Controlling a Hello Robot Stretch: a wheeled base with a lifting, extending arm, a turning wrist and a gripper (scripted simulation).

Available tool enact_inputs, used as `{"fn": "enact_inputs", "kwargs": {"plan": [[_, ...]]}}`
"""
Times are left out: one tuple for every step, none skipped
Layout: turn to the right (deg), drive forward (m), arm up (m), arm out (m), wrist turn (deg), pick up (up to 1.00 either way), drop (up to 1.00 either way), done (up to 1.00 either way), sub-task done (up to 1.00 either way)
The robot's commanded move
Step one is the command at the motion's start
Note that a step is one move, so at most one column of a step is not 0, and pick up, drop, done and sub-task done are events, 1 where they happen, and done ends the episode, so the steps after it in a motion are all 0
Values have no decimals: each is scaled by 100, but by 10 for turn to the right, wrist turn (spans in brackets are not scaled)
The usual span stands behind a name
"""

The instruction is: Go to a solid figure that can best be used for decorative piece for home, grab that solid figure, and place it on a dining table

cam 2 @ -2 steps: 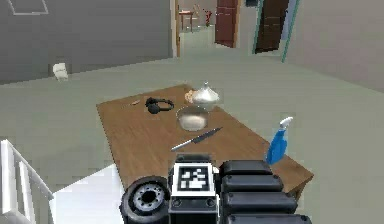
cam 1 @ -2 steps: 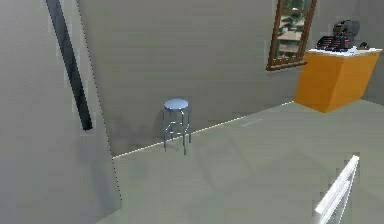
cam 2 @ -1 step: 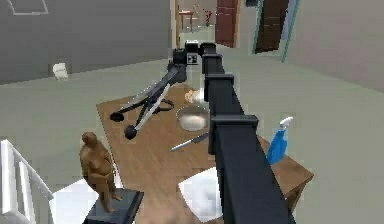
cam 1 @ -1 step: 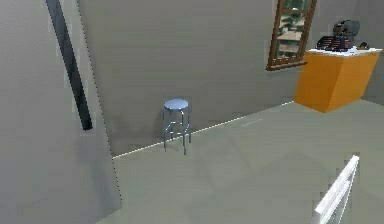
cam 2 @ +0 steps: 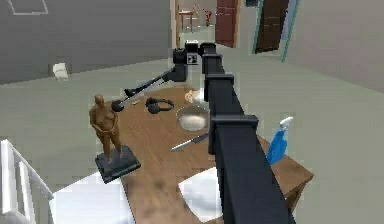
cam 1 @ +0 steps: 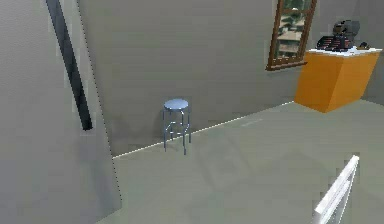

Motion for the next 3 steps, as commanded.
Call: {"fn": "enact_inputs", "kwargs": {"plan": [[0, 0, 0, 0, 450, 0, 0, 0, 0], [0, 0, 0, 0, 360, 0, 0, 0, 0], [0, 0, -4, 0, 0, 0, 0, 0, 0]]}}
